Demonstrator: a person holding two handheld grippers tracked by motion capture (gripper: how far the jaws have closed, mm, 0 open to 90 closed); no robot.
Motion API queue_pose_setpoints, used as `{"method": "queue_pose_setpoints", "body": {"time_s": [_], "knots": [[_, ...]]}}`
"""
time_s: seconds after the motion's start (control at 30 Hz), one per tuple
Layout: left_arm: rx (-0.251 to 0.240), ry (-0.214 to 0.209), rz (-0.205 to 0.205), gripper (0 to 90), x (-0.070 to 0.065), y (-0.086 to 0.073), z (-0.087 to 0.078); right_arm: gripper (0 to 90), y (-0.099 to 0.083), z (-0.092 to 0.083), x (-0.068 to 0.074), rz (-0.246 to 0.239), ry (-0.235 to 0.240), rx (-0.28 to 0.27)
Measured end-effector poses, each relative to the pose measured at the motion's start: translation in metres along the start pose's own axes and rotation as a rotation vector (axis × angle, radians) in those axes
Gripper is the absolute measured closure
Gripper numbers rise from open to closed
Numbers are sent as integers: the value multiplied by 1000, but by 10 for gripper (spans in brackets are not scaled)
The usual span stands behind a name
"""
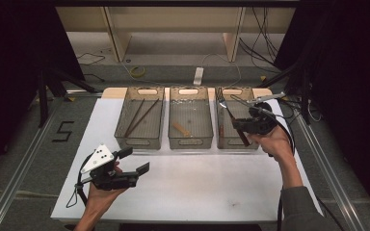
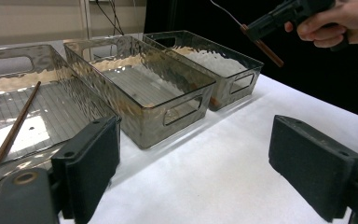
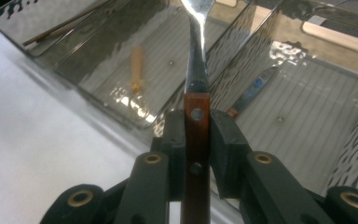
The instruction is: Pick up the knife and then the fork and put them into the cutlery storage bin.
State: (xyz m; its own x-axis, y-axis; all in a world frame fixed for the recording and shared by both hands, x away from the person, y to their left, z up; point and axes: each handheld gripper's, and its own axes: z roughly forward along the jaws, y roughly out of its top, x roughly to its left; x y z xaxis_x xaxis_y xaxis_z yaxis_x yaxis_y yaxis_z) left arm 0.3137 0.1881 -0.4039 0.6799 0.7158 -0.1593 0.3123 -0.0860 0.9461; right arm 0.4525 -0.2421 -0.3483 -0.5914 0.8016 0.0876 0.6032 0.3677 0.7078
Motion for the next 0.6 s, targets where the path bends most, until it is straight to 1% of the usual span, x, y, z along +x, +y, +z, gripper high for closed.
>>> {"method": "queue_pose_setpoints", "body": {"time_s": [0.27,0.4,0.6], "knots": [[-1,0,-3,156,0,0,0,776,14,9,-9,41,-33,-12],[-5,2,-2,156,0,0,0,775,20,15,-16,81,-57,-23],[-5,2,-1,156,0,0,0,775,27,26,-25,134,-82,-14]]}}
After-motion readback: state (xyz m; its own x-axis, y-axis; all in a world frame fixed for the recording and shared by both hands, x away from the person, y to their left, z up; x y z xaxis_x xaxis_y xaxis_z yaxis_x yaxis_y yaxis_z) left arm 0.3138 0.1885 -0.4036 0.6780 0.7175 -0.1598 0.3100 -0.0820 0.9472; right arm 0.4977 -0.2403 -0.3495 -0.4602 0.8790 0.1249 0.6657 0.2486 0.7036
